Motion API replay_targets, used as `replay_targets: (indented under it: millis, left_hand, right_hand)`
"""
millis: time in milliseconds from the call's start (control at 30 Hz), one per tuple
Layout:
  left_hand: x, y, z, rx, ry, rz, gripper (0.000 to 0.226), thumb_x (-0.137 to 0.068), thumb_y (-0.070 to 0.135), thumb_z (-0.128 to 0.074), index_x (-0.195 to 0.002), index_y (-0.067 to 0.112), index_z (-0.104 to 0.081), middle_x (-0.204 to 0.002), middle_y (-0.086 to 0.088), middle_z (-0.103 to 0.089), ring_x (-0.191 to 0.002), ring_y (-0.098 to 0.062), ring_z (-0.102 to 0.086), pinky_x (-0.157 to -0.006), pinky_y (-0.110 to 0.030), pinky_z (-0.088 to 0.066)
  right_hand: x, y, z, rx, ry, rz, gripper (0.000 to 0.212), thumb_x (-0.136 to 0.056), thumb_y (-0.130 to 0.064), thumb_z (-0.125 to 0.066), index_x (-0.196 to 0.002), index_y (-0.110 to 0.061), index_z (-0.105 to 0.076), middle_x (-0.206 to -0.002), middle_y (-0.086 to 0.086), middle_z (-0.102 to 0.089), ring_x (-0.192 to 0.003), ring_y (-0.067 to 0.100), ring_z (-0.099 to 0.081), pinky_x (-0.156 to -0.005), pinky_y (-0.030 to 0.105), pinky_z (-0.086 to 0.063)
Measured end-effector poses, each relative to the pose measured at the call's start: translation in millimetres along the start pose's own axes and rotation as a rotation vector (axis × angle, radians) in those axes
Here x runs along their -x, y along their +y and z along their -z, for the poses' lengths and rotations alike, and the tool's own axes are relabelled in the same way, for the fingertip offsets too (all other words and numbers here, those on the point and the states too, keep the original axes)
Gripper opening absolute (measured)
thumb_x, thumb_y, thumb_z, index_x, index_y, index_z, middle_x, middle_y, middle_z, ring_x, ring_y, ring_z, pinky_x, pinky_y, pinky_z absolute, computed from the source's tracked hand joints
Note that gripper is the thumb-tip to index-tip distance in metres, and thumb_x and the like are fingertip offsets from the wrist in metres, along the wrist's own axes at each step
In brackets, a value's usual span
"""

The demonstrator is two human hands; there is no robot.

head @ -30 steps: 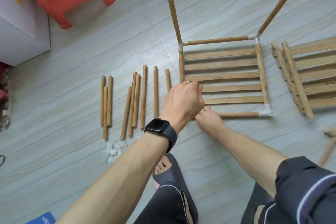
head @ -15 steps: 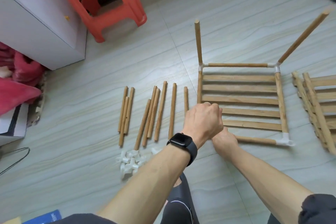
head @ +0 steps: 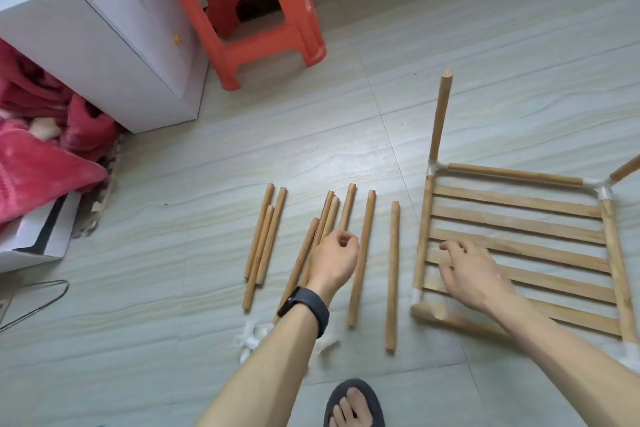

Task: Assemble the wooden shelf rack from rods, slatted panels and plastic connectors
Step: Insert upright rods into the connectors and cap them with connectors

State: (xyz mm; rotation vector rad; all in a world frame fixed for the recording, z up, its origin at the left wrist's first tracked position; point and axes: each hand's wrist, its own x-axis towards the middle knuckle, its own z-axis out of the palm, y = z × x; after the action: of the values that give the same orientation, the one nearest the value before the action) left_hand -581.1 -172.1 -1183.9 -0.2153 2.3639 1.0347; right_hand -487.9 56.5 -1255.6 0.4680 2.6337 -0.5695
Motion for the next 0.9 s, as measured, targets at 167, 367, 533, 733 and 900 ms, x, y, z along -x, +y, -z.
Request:
replay_targets:
  millis: [167, 367, 533, 733, 900]
  left_hand:
    - [-26, -91, 15, -0.396, 0.036, 0.132, 0.026, -0.094, 0.028, -0.052, -0.119, 0.021, -0.057, -0.121, -0.004, -0.059, -0.112, -0.027, -0.060, -0.094, -0.038, -0.051]
    - [-17, -104, -17, -0.432, 0.057, -0.065, 0.011, -0.095, 0.020, -0.054, -0.105, 0.022, -0.055, -0.108, 0.000, -0.059, -0.098, -0.025, -0.060, -0.081, -0.039, -0.051]
    - [-17, -104, -31, -0.212, 0.099, -0.055, 0.008, -0.088, 0.023, -0.060, -0.088, 0.025, -0.053, -0.086, 0.005, -0.059, -0.081, -0.014, -0.058, -0.065, -0.030, -0.045]
    - [-32, -121, -3, -0.016, 0.151, 0.101, 0.008, -0.094, 0.027, -0.061, -0.102, 0.023, -0.062, -0.091, 0.008, -0.066, -0.089, -0.014, -0.065, -0.076, -0.028, -0.052]
    - [-29, -128, 1, -0.130, -0.015, 0.100, 0.013, -0.086, 0.031, -0.076, -0.090, 0.031, -0.064, -0.081, 0.012, -0.069, -0.075, 0.003, -0.062, -0.055, -0.005, -0.042]
  right_hand:
    - [-18, -19, -11, 0.036, -0.216, -0.065, 0.064, -0.101, -0.045, -0.044, -0.159, -0.026, -0.022, -0.169, 0.007, -0.008, -0.149, 0.041, -0.020, -0.119, 0.047, -0.026]
    - [-17, -36, -21, 0.207, -0.257, -0.078, 0.061, -0.106, -0.044, -0.031, -0.157, -0.011, -0.020, -0.168, 0.017, 0.001, -0.152, 0.042, -0.010, -0.121, 0.046, -0.017]
    - [-26, -36, -20, 0.184, -0.308, -0.123, 0.062, -0.104, -0.045, -0.035, -0.156, -0.013, -0.023, -0.169, 0.015, 0.003, -0.148, 0.047, -0.019, -0.122, 0.046, -0.022]
    - [-25, -37, -19, 0.187, -0.300, -0.135, 0.060, -0.103, -0.046, -0.037, -0.154, -0.015, -0.027, -0.169, 0.014, 0.002, -0.147, 0.046, -0.021, -0.121, 0.046, -0.024]
    - [-25, -38, -19, 0.177, -0.304, -0.142, 0.060, -0.103, -0.047, -0.038, -0.153, -0.017, -0.028, -0.170, 0.012, 0.003, -0.147, 0.045, -0.021, -0.120, 0.047, -0.027]
